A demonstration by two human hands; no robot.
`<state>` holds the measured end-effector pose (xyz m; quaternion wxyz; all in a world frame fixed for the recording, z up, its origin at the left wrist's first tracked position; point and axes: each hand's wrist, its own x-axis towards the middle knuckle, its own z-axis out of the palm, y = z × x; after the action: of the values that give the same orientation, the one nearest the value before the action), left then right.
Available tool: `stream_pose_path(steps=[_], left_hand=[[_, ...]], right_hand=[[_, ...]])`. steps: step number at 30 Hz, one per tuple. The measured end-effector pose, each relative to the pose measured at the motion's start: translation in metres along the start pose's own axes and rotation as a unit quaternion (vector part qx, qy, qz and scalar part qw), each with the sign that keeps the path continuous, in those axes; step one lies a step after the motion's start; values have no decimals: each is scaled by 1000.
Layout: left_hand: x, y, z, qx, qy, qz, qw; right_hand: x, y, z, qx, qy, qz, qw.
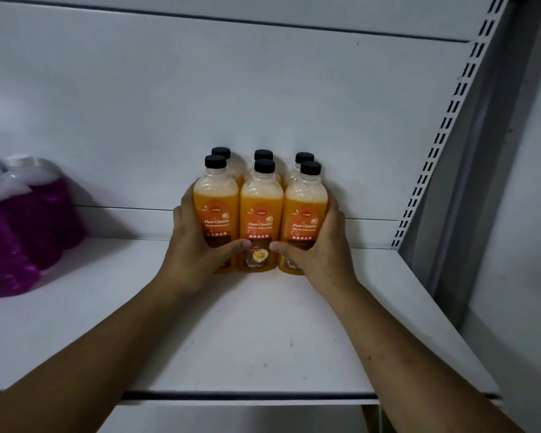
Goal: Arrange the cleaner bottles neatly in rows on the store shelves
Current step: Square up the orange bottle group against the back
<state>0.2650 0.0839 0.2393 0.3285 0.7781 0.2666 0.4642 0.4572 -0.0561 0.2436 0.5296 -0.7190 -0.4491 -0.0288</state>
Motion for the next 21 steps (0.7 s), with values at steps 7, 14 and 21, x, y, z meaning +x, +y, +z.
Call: stream_pose_path(steps=[7, 14, 21], left_hand=[[1, -1, 2, 9, 10, 4, 1000], [1, -1, -1, 12, -8, 4, 1000], [1, -4, -15, 1, -57, -22, 998]], right_hand=[[0, 1, -2, -2, -19, -1, 1000], [0, 2, -3, 15, -42, 3, 999], [-2, 21, -23, 17, -175, 37, 984]])
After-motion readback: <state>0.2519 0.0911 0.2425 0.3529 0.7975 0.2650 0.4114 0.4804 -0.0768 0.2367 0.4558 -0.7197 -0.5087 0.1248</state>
